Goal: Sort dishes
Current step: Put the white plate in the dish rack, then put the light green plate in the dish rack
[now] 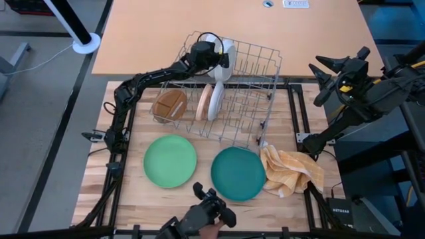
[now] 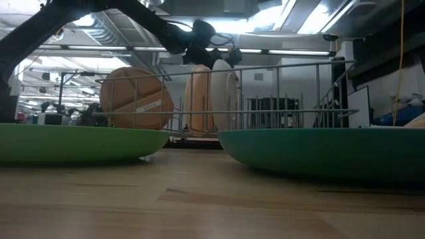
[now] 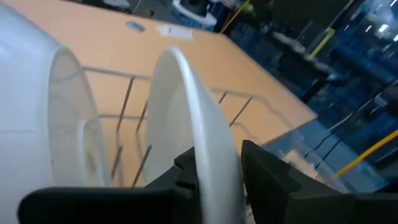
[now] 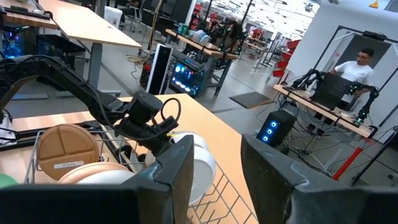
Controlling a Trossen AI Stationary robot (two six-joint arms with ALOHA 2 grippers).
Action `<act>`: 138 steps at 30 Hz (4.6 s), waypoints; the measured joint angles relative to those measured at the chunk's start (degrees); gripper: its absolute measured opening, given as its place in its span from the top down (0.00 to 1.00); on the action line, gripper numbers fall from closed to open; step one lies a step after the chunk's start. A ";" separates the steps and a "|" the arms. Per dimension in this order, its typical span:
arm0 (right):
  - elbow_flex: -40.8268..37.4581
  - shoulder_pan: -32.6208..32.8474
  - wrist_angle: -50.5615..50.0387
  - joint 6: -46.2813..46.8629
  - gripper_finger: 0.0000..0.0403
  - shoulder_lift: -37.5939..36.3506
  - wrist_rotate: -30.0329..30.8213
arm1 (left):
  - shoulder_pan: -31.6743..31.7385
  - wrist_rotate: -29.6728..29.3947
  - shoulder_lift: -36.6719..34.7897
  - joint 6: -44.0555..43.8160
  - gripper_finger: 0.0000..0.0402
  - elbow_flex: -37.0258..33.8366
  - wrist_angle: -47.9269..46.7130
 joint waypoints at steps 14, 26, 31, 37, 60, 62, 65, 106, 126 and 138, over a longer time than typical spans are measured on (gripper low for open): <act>0.00 0.00 -0.02 0.00 0.66 -0.02 -0.04 | 0.65 0.35 0.09 -4.62 0.79 -0.02 10.96; 0.00 0.00 -0.02 -0.02 0.66 -0.02 -1.52 | 3.66 -0.55 -0.04 -1.52 0.79 0.02 13.48; 0.00 0.00 -0.02 -0.02 0.66 0.00 -1.53 | 4.59 -0.76 -0.17 -3.90 0.79 0.02 13.53; 0.00 0.00 -0.02 -0.04 0.66 0.00 -1.53 | 4.62 3.67 -0.48 -1.30 0.79 0.02 19.99; 0.02 0.00 -0.02 -0.24 0.66 0.23 -13.33 | -7.35 39.37 -18.85 22.66 0.79 0.02 0.73; 0.02 0.00 0.00 -0.22 0.66 0.52 -15.74 | -10.30 39.29 -21.77 26.81 0.79 0.02 -10.41; 0.02 0.00 0.00 0.09 0.66 1.62 -18.21 | -15.76 37.19 -24.98 30.74 0.79 0.04 -27.67; 0.00 0.02 12.58 12.11 0.66 27.06 -42.54 | -68.96 11.00 -25.14 -11.30 0.78 -35.80 -59.57; 0.00 0.01 13.70 12.33 0.66 27.04 -42.48 | -68.91 9.03 -25.14 -10.83 0.54 -38.86 -56.29; 0.00 0.02 13.67 12.37 0.66 27.04 -42.49 | -68.89 6.20 -18.48 -9.13 0.41 -38.84 -52.99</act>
